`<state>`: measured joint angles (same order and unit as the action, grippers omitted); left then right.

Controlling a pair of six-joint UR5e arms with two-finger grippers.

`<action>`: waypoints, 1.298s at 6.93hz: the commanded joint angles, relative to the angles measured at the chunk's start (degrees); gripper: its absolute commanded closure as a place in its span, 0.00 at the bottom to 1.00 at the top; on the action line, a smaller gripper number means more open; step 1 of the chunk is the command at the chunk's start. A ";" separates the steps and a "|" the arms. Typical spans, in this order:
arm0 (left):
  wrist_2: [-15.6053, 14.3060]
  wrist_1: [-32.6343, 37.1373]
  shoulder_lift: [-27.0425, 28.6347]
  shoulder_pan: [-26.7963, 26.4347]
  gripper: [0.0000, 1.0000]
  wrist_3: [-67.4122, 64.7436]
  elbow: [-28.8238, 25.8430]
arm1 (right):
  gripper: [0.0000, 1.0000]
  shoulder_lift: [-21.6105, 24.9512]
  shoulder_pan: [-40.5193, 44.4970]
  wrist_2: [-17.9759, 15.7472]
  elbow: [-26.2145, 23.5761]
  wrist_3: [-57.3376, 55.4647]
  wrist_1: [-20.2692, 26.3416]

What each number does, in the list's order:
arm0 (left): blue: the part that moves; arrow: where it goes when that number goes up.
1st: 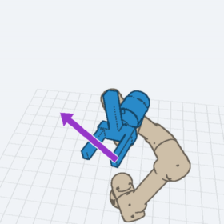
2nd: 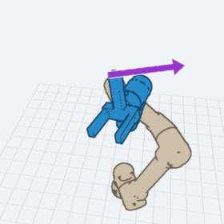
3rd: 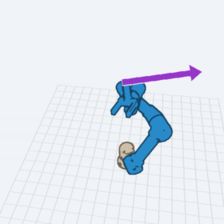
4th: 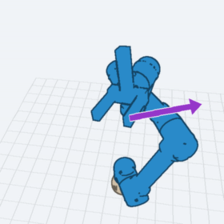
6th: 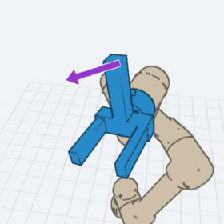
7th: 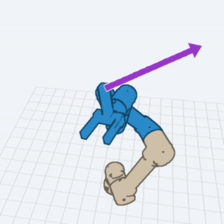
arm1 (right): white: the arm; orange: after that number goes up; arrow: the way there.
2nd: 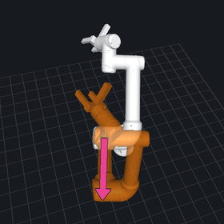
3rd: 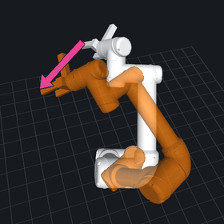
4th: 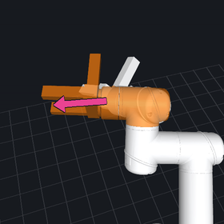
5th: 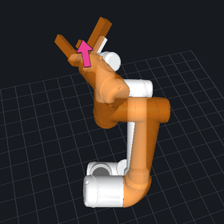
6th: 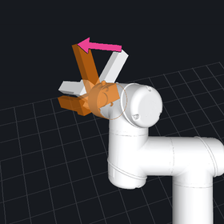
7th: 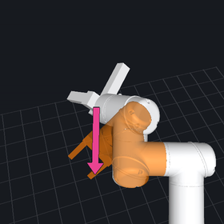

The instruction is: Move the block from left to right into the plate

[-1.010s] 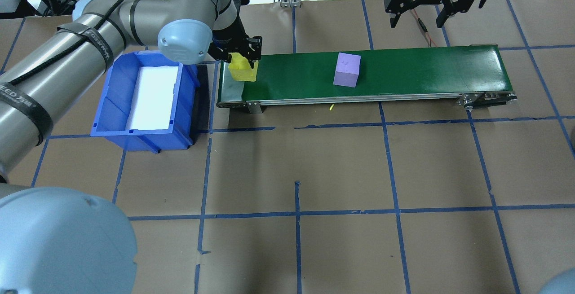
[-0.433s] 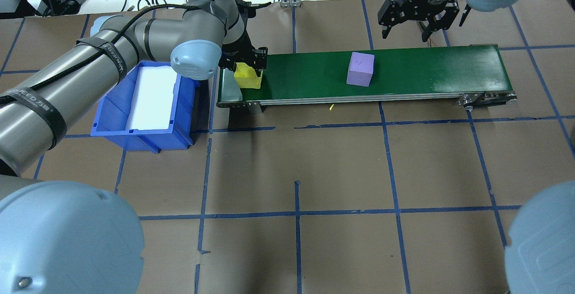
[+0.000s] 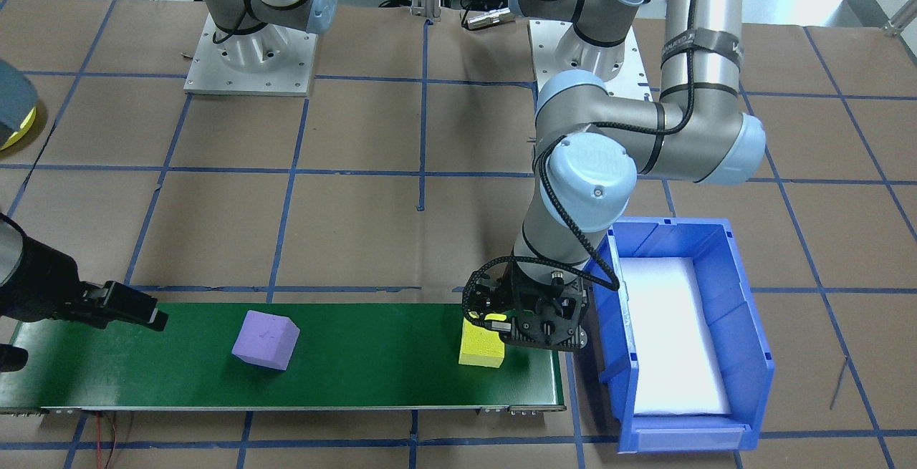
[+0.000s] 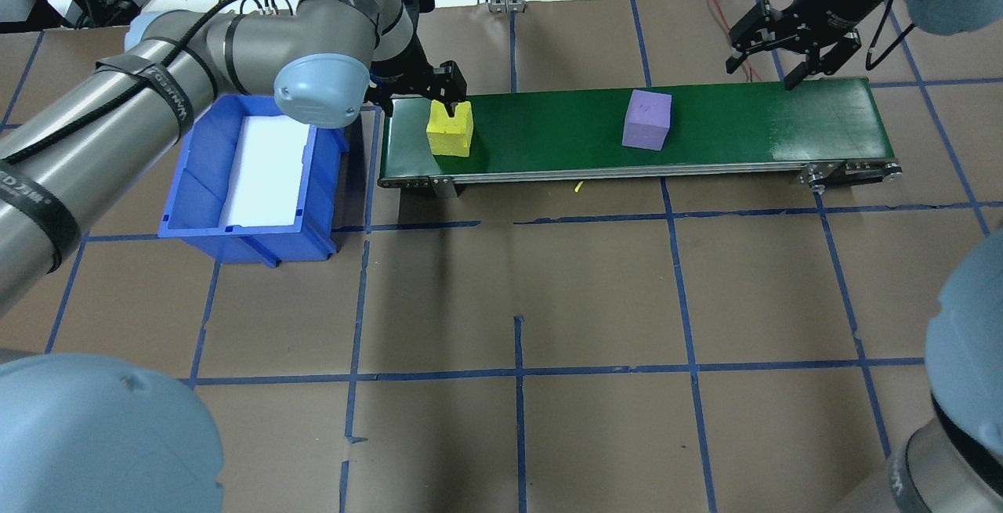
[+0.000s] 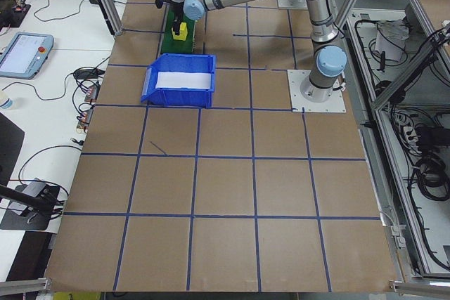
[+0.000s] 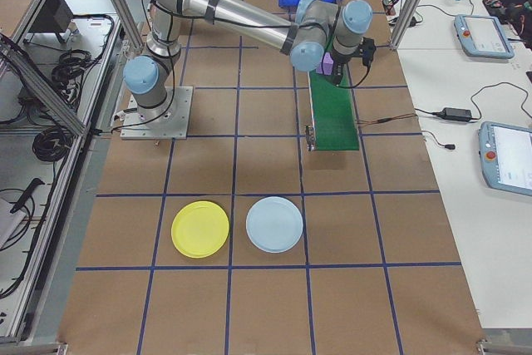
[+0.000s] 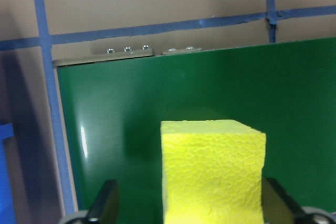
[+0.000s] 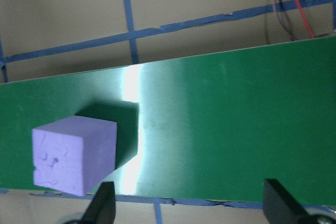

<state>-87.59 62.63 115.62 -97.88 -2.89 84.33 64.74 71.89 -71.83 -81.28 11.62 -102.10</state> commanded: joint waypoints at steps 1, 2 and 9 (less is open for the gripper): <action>-2.85 8.16 -8.35 3.90 0.00 0.34 0.91 | 0.00 -1.98 -4.47 1.07 -1.33 5.77 -0.03; -2.85 14.74 -13.09 5.75 0.00 0.34 1.01 | 0.00 -1.81 -4.57 1.16 -2.65 5.70 -0.55; -4.96 27.73 -26.06 7.00 0.00 0.34 3.91 | 0.00 -1.46 -4.48 1.16 -3.10 5.70 -1.08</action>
<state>-91.84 90.51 89.58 -90.85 -2.55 88.29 63.35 67.41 -70.66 -84.31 17.25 -103.18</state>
